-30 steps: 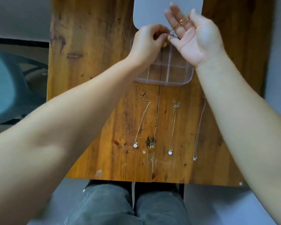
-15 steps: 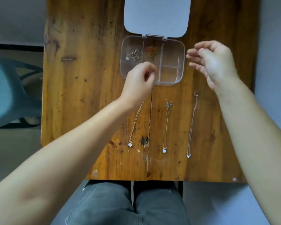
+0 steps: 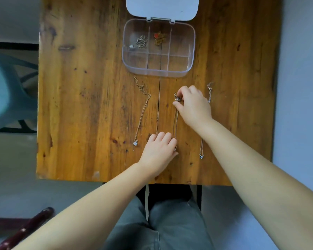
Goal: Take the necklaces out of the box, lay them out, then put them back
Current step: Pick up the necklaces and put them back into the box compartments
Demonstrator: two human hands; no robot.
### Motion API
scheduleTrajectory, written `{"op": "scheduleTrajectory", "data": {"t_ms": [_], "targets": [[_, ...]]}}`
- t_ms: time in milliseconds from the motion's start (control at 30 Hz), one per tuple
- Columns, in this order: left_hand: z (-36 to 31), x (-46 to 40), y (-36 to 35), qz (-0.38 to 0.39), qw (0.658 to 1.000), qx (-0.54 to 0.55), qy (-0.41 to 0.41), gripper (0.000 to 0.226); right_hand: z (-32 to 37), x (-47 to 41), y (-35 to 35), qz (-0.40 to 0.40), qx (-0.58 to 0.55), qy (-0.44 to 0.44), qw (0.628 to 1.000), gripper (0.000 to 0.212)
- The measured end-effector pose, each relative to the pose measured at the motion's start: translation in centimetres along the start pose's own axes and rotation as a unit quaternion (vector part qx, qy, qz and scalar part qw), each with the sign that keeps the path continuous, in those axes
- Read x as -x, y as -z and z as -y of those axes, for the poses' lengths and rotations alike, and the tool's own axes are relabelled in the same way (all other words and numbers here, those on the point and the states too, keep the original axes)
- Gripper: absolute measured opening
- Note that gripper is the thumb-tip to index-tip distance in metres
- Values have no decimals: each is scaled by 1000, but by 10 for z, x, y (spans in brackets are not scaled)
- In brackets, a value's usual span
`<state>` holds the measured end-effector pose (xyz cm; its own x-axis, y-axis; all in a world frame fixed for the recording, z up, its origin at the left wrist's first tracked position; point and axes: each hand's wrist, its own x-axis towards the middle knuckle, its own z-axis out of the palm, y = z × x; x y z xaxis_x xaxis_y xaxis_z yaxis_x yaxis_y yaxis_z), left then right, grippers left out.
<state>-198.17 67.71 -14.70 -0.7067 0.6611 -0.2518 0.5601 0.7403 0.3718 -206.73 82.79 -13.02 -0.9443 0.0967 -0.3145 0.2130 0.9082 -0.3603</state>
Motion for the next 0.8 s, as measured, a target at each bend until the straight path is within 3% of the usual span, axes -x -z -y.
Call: {"op": "scheduleTrajectory", "data": {"t_ms": [167, 267, 333, 400, 467, 567, 633, 800], "targets": [[9, 0, 6, -5, 998, 68, -12, 19, 0, 0, 0, 28, 1, 27, 999, 16], [14, -6, 26, -70, 982, 166, 56, 17, 4, 3, 20, 34, -205, -32, 978, 11], [24, -15, 50, -138, 958, 226, 109, 15, 12, 1, 42, 60, -404, -82, 909, 9], [40, -30, 79, -212, 924, 285, 138, 12, 24, -7, 64, 104, -602, -103, 785, 11], [60, -49, 108, -268, 906, 298, 136, 10, 40, -22, 81, 116, -715, -95, 683, 15], [94, -77, 144, -308, 899, 286, 122, 9, 68, -53, 92, 105, -770, -79, 624, 17], [117, -92, 155, -288, 914, 256, 127, 13, 85, -73, 89, 94, -757, -84, 641, 15], [148, -113, 147, -170, 972, 104, 127, 20, 104, -103, 55, 91, -559, -141, 812, 7]]}}
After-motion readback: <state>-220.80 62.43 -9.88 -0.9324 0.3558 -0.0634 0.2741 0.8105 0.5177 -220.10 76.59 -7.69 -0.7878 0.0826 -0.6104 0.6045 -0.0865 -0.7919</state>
